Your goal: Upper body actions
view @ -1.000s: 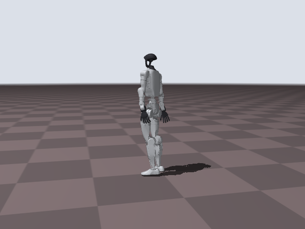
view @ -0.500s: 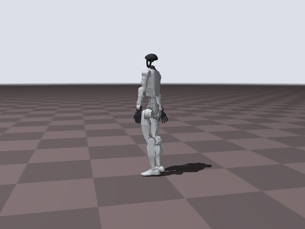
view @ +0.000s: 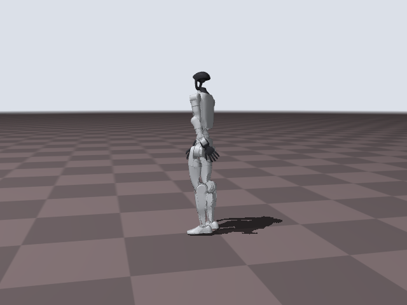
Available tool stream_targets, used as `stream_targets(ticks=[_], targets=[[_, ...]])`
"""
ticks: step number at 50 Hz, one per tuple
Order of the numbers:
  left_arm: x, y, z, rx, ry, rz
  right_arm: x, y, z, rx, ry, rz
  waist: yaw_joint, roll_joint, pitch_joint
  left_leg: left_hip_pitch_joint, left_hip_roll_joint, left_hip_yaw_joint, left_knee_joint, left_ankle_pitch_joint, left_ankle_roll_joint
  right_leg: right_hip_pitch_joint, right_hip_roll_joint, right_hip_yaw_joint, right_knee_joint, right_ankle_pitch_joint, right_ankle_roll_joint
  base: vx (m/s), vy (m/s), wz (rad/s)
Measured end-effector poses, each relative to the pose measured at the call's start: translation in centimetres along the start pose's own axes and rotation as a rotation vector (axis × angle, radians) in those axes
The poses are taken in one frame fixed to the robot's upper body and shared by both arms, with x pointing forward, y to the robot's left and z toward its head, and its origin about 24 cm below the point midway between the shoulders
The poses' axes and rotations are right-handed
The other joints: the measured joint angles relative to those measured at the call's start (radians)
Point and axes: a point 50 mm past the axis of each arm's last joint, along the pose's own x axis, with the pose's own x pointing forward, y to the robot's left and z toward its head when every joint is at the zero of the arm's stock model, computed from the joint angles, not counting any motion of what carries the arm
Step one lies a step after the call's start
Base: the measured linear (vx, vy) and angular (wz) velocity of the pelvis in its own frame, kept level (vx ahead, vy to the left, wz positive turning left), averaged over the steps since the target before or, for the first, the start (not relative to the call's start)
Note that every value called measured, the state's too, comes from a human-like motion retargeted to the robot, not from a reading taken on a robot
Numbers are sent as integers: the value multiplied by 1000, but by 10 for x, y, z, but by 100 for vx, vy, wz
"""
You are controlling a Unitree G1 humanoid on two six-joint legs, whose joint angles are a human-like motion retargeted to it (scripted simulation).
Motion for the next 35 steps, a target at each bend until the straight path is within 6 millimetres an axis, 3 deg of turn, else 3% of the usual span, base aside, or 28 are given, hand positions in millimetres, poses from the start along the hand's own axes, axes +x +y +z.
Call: stream_targets(ticks=[2,4,6,8,12,15,18,20,22,25,27,29,31,33,35], targets=[[-26,-17,61,121,-183,22,-13,26,-64,120,238,17,-1,-10,0,-1,-5,-19,3,3,3,14,-3,-19,-3,-5,2,-6,-6,43],[-63,-42,116,251,-375,15,-40,57,-123,258,505,43,0,-21,-2,-5,-6,-34,8,4,4,24,-6,-34,-4,-10,4,-5,-5,37],[-106,-74,162,380,-570,-15,-76,90,-169,411,761,78,4,-30,-4,-9,-6,-40,11,3,4,28,-9,-45,-6,-14,5,-1,-2,10],[-155,-105,197,497,-761,-49,-116,122,-203,557,977,124,17,-35,-8,-8,-6,-33,11,1,5,27,-11,-55,-8,-13,6,6,3,-22],[-250,-160,233,661,-1138,-72,-185,170,-243,742,1220,194,75,-36,-6,10,-1,20,9,-9,4,18,-13,-41,-3,-5,10,4,5,-63],[-308,-177,243,718,-1426,-39,-220,184,-260,748,1351,172,87,-30,2,18,1,34,10,-12,5,20,-13,-36,0,-4,9,0,2,-22],[-334,-176,246,691,-1601,29,-235,188,-266,699,1430,126,88,-23,-3,14,-1,30,10,-12,5,20,-14,-38,-2,-6,9,0,0,0],[-327,-175,245,667,-1628,59,-234,187,-265,679,1442,100,92,-17,-11,7,-3,23,9,-10,6,18,-16,-41,-4,-8,10,0,2,9],[-301,-171,242,651,-1560,57,-217,180,-259,690,1389,99,100,-13,-17,1,-6,15,10,-9,6,15,-18,-43,-5,-9,10,-1,4,19],[-234,-154,228,627,-1322,16,-174,155,-241,682,1233,134,111,-5,-17,5,-9,7,8,-8,8,15,-16,-29,-3,-8,9,0,0,0],[-178,-130,208,580,-1084,-12,-134,123,-219,599,1085,148,109,0,-12,19,-11,8,4,-10,9,18,-13,-12,-2,-4,8,0,0,0],[-119,-98,174,490,-810,-19,-92,86,-185,485,899,146,107,5,-12,34,-11,22,-1,-13,8,15,-11,12,3,1,6,5,-4,-35],[-66,-62,124,360,-525,-5,-52,49,-139,371,676,149,104,14,-12,48,-9,44,-6,-17,5,5,-7,38,9,8,5,6,-3,-56],[-24,-28,60,203,-245,15,-19,17,-76,263,424,154,93,25,-8,60,-5,69,-11,-22,2,-7,-2,64,15,15,5,5,1,-64],[5,1,-11,43,-6,40,0,-5,-5,163,176,163,70,34,-5,67,0,92,-14,-26,-2,-19,4,88,20,22,4,5,4,-56]])
